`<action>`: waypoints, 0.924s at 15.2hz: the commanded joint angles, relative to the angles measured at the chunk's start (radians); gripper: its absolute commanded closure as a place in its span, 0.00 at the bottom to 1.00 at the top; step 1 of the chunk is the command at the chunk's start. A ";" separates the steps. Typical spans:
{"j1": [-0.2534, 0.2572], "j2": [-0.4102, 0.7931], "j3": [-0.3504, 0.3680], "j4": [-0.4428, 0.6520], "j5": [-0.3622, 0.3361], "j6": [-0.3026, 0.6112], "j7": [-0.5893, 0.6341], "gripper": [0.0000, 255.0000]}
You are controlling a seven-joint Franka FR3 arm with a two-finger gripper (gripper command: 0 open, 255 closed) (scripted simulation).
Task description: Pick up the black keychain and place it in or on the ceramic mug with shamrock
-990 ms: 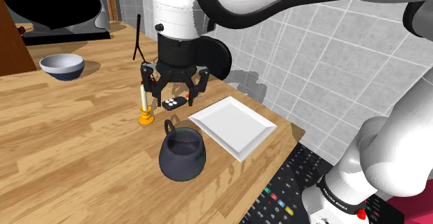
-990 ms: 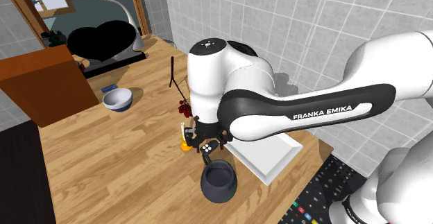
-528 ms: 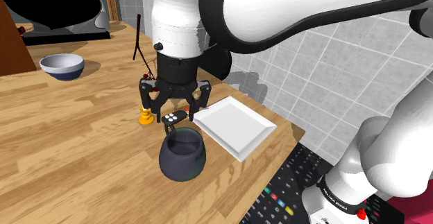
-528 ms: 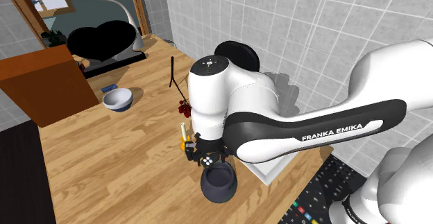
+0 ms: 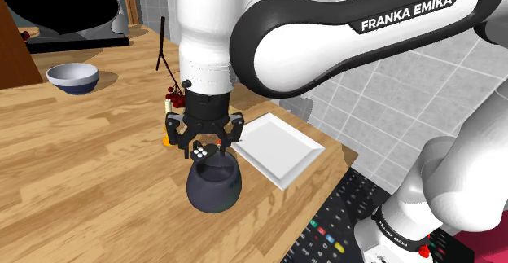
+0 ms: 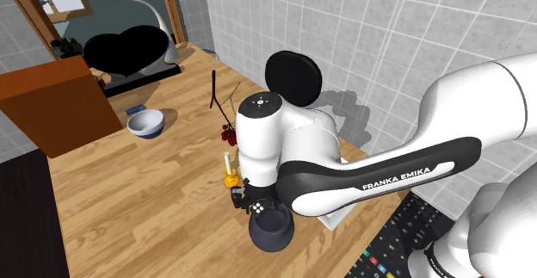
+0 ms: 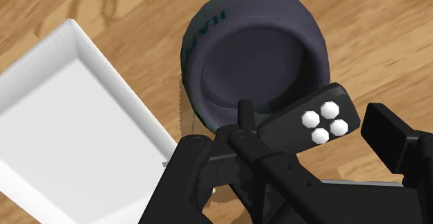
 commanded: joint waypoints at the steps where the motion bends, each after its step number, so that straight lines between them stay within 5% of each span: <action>1: 0.001 0.008 0.001 -0.019 -0.005 0.026 0.004 1.00; 10: 0.002 0.017 0.002 -0.037 -0.011 0.051 0.009 1.00; 11: 0.002 0.017 0.002 -0.037 -0.011 0.051 0.009 0.00; 14: 0.002 0.017 0.002 -0.037 -0.011 0.051 0.009 0.00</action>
